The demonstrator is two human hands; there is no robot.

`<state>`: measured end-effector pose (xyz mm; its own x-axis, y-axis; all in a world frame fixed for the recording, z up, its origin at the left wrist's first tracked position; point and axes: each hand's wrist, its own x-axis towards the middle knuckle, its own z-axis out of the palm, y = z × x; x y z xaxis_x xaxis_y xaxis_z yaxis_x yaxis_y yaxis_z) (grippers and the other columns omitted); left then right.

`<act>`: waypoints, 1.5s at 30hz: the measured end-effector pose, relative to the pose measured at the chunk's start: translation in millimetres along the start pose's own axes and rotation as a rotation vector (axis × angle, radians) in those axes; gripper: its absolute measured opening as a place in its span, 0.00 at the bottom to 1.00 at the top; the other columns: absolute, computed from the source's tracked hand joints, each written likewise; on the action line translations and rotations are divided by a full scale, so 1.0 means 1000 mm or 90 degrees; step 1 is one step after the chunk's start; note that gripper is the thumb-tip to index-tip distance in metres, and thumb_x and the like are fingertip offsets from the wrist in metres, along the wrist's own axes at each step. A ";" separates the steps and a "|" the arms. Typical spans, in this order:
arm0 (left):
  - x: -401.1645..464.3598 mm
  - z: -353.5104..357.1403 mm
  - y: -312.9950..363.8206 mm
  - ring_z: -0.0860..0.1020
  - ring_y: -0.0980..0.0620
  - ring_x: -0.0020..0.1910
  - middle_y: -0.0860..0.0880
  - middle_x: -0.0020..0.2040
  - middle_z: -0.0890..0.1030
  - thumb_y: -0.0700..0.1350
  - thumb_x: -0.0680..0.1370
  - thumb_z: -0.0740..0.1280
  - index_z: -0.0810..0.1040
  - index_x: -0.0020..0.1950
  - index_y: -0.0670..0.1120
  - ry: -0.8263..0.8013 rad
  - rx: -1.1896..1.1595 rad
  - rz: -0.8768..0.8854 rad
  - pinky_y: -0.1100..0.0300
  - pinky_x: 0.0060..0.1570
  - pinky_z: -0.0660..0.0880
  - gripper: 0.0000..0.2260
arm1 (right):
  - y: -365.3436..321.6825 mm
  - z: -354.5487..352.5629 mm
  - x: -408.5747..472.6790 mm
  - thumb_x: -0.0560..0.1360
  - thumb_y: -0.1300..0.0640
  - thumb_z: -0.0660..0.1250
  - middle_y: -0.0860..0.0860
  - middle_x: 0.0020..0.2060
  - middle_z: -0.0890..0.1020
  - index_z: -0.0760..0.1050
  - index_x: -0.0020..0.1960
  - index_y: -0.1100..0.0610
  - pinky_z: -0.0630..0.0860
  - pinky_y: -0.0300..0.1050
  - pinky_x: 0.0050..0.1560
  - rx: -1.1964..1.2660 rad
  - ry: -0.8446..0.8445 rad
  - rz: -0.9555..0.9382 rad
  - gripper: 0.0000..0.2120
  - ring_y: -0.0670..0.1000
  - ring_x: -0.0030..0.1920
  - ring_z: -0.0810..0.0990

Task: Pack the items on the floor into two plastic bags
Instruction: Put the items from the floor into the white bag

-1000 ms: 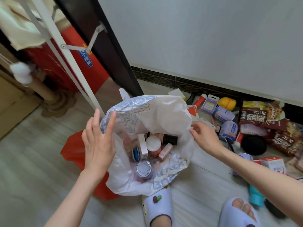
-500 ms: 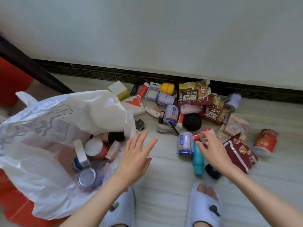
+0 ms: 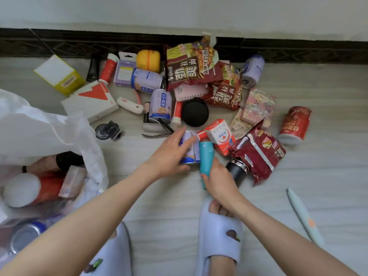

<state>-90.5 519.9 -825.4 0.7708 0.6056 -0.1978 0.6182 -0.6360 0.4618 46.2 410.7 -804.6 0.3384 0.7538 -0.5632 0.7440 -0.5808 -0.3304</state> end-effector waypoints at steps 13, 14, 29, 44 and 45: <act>-0.109 -0.026 0.007 0.69 0.39 0.59 0.37 0.61 0.67 0.52 0.62 0.68 0.61 0.66 0.51 0.096 -0.087 -0.098 0.56 0.54 0.70 0.34 | -0.024 0.011 -0.041 0.72 0.59 0.66 0.59 0.51 0.78 0.72 0.61 0.59 0.69 0.45 0.49 0.272 0.152 -0.024 0.18 0.59 0.52 0.76; -0.128 -0.030 0.007 0.69 0.39 0.58 0.38 0.61 0.67 0.54 0.62 0.65 0.62 0.66 0.51 0.113 -0.090 -0.121 0.56 0.54 0.71 0.32 | -0.033 0.010 -0.050 0.71 0.59 0.67 0.58 0.51 0.79 0.73 0.60 0.58 0.70 0.46 0.50 0.274 0.150 -0.037 0.17 0.59 0.52 0.76; -0.293 -0.067 -0.051 0.68 0.43 0.58 0.43 0.61 0.68 0.48 0.60 0.77 0.67 0.65 0.49 0.255 -0.047 -0.395 0.57 0.55 0.70 0.36 | -0.180 -0.006 -0.111 0.68 0.52 0.71 0.45 0.37 0.76 0.72 0.48 0.49 0.65 0.23 0.37 0.158 -0.042 -0.369 0.12 0.46 0.38 0.73; -0.272 -0.025 -0.064 0.70 0.40 0.50 0.38 0.53 0.73 0.51 0.57 0.78 0.70 0.64 0.44 0.188 0.146 -0.395 0.49 0.49 0.69 0.38 | -0.241 0.046 -0.058 0.74 0.58 0.64 0.60 0.56 0.74 0.66 0.60 0.61 0.72 0.52 0.50 -0.225 -0.076 -0.540 0.17 0.61 0.54 0.74; -0.270 -0.023 -0.062 0.71 0.40 0.49 0.38 0.53 0.73 0.51 0.56 0.78 0.69 0.66 0.43 0.185 0.138 -0.407 0.49 0.48 0.71 0.41 | -0.241 0.048 -0.057 0.74 0.59 0.64 0.60 0.56 0.74 0.67 0.60 0.61 0.72 0.52 0.51 -0.224 -0.078 -0.543 0.17 0.62 0.54 0.74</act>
<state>-340.7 407.0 -780.6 0.1955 0.9734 -0.1197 0.9733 -0.1776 0.1455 -179.7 492.7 -729.2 -0.4509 0.8339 -0.3183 0.8519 0.2957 -0.4322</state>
